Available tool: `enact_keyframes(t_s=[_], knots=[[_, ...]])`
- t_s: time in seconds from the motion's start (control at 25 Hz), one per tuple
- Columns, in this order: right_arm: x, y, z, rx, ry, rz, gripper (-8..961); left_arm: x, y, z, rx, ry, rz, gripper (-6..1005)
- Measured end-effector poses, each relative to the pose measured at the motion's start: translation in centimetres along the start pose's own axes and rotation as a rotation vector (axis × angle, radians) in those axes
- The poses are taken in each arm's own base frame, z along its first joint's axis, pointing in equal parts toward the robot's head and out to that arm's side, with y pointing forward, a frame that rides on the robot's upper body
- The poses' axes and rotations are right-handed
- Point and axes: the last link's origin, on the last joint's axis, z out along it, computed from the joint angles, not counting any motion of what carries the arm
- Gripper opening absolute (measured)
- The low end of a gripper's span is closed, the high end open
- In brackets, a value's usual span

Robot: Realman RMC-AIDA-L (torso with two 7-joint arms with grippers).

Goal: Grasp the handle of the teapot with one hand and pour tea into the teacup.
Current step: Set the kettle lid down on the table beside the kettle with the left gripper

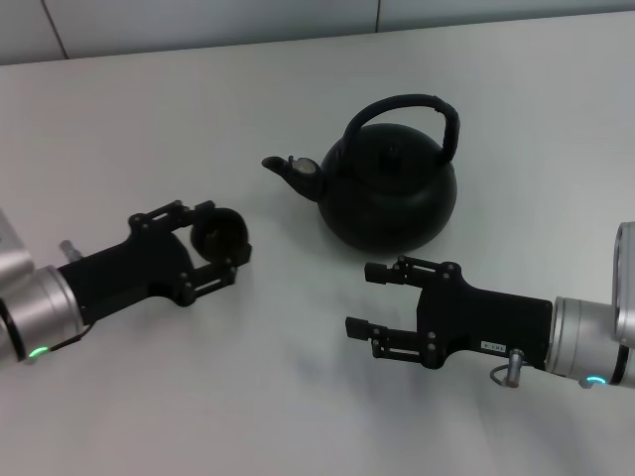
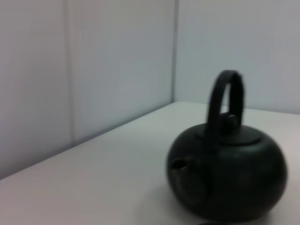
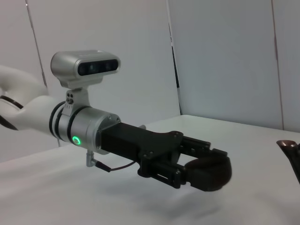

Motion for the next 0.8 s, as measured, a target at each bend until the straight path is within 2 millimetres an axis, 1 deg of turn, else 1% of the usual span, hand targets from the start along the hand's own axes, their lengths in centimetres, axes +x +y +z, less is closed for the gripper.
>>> enact_keyframes(t_s=[0.16,0.28,0.64,0.8], knots=[[0.0,0.1,0.0,-0.003,0.001,0.0,722,0.4,0.5,1.1,-0.025,0.007,0.002,717],[0.1,0.1,-0.1,-0.003,0.001,0.002,722,0.5,0.6,1.6,-0.029,0.006,0.0,719],[0.2,0.3,-0.3,-0.003,-0.003,0.007,722,0.3,1.0,2.1,-0.024,-0.002,0.013,723],[0.2,0.2,-0.3,-0.003,-0.002,0.005,721,-0.2,1.1,2.3,-0.011,-0.028,0.031,725]])
